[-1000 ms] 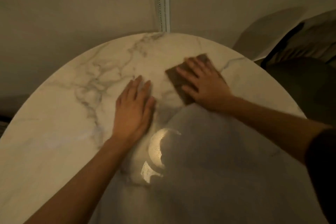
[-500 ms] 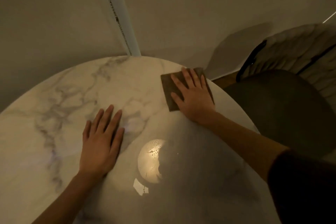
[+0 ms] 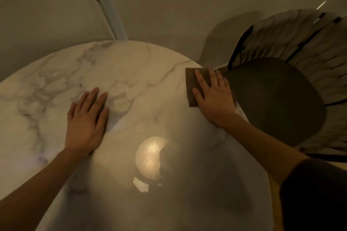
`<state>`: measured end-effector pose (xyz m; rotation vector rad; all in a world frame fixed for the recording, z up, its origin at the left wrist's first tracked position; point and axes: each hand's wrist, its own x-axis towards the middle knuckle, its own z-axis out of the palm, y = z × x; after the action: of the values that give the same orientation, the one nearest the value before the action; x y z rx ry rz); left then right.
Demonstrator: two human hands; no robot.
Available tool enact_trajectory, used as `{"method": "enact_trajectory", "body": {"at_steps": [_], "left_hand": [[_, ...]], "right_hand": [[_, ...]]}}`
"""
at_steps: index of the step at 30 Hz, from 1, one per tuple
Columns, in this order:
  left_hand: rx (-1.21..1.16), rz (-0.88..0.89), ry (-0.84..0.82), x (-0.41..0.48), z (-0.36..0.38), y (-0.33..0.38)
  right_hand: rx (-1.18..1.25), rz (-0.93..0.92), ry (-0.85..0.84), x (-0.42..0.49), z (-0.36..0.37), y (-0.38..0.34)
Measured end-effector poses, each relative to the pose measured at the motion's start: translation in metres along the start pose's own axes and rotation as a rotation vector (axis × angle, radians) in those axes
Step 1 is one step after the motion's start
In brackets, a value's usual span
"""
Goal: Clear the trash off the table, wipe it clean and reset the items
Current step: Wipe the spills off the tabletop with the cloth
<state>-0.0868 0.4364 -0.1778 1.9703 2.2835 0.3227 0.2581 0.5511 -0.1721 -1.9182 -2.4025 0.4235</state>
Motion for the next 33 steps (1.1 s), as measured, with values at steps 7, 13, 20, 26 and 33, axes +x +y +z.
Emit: {"method": "enact_trajectory", "body": {"at_steps": [7,13,20,26,33], "left_hand": [[-0.211,0.082,0.097,-0.031,-0.013,0.051],[-0.611,0.029,-0.025,-0.115,-0.017,0.128],[-0.009,0.258,-0.171,-0.200,-0.007,0.058],[0.073,0.235,-0.175,-0.331,-0.057,-0.097],[0.038,-0.539,0.038,-0.240,-0.063,-0.152]], "right_hand": [[0.065,-0.136,-0.047,-0.131,0.027,-0.039],[1.262,0.165,-0.284,-0.171,0.021,-0.149],[0.627,-0.040,0.015,-0.206,0.012,-0.101],[0.084,-0.460,-0.103,-0.205,0.062,-0.184],[-0.167,-0.284,-0.018,-0.157,0.085,-0.231]]}}
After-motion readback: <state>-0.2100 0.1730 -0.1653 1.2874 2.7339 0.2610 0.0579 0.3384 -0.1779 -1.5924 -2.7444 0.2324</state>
